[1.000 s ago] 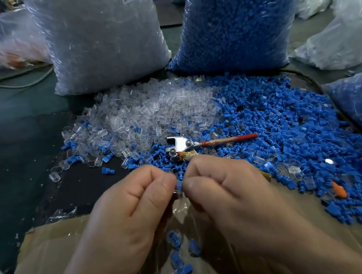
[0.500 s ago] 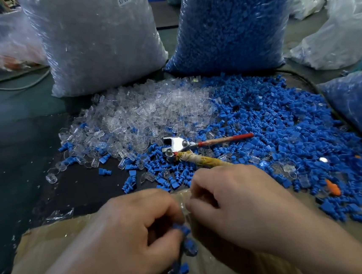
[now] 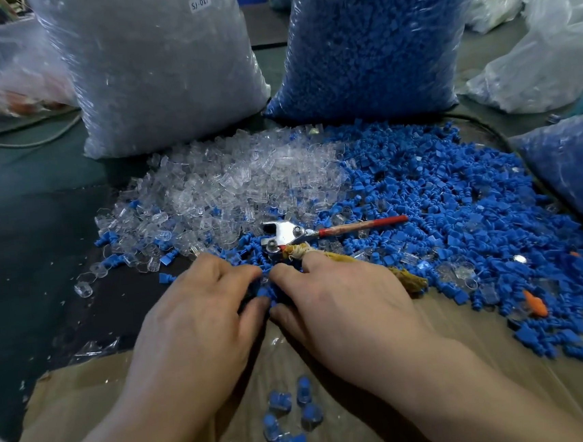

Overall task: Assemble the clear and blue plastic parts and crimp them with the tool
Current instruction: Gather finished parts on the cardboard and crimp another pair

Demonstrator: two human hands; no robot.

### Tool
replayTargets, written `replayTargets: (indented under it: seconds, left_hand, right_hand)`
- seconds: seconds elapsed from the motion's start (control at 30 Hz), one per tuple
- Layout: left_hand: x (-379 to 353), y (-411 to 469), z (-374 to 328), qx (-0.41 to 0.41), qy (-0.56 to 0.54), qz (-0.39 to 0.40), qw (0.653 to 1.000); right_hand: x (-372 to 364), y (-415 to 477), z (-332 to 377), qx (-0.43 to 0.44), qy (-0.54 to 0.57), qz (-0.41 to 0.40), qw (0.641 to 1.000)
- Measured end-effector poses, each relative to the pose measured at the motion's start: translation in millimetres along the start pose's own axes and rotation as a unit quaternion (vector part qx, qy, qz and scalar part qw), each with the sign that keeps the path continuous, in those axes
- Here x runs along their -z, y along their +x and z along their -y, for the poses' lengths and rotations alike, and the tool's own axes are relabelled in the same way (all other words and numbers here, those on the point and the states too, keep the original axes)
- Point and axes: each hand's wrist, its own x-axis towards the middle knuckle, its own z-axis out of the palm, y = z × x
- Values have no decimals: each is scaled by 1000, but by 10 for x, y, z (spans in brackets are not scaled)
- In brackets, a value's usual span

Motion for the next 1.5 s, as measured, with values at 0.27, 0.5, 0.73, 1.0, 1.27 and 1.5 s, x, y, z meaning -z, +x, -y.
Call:
replayTargets:
  seconds: [0.27,0.5,0.73,1.0,1.27,1.5]
  left_hand:
    - [-18,2,46,32,-26,-53,998]
    - [-49,19,45,48,-74,-61,994]
    - [-45,-30,93,44,-221,-102,969]
    - [-60,-100,31,89,-429,-90,894]
    - [4,-76,-57,158,-601,-56,781]
    - [-104,-67,-61,152,-573,-21,805]
  right_hand:
    - [-20,17,-41,-3,26,8,1000]
    - [-11,9,-93,-14,124,-33,992]
    - [21,-43,-118,-105,395,-56,911]
    - [116,-54,-91,-147,748,35,646]
    - [159,-35,-138,-171,712,-1,681]
    - [158,-85,-113,-144,579,40,802]
